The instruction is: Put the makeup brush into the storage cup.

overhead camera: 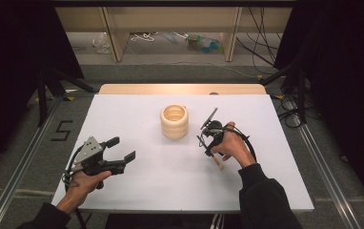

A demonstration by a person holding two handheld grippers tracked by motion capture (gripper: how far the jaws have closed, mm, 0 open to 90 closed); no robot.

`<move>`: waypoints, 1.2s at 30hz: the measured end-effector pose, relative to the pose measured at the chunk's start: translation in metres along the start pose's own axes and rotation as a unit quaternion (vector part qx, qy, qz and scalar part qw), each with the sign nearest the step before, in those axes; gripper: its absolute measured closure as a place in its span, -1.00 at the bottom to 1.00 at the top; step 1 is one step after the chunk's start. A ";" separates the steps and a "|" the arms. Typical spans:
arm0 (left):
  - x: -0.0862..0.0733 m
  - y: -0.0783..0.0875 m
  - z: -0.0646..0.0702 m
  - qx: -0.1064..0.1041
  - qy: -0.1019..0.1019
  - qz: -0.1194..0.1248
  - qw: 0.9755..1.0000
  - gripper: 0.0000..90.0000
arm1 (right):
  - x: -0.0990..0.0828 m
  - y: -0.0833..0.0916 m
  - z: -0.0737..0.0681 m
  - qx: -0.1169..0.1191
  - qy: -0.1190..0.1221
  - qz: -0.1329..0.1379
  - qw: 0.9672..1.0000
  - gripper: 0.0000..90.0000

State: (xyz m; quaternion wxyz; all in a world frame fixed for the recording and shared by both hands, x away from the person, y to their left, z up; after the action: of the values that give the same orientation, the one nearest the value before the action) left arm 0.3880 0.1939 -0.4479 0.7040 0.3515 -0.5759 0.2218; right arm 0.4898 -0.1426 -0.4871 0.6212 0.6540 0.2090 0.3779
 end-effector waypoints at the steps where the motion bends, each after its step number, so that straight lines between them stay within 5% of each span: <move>1: 0.000 0.000 0.000 -0.001 -0.001 0.000 1.000 -0.65 | 0.000 -0.001 0.000 0.002 0.003 -0.001 1.000 -0.26; 36: 0.000 0.000 0.000 0.000 0.000 0.000 1.000 -0.65 | 0.002 -0.012 -0.004 0.038 -0.023 -0.053 0.998 0.26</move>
State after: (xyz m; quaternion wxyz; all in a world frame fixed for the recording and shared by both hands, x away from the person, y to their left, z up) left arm 0.3883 0.1938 -0.4478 0.7039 0.3514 -0.5760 0.2221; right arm 0.4902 -0.1368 -0.4990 0.6196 0.6738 0.2431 0.3208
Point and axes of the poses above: each handheld gripper's, and its own axes: y roughly backward along the jaws, x roughly out of its top, z roughly to its right, the point moved 5 cm from there along -y, roughly forward along the jaws
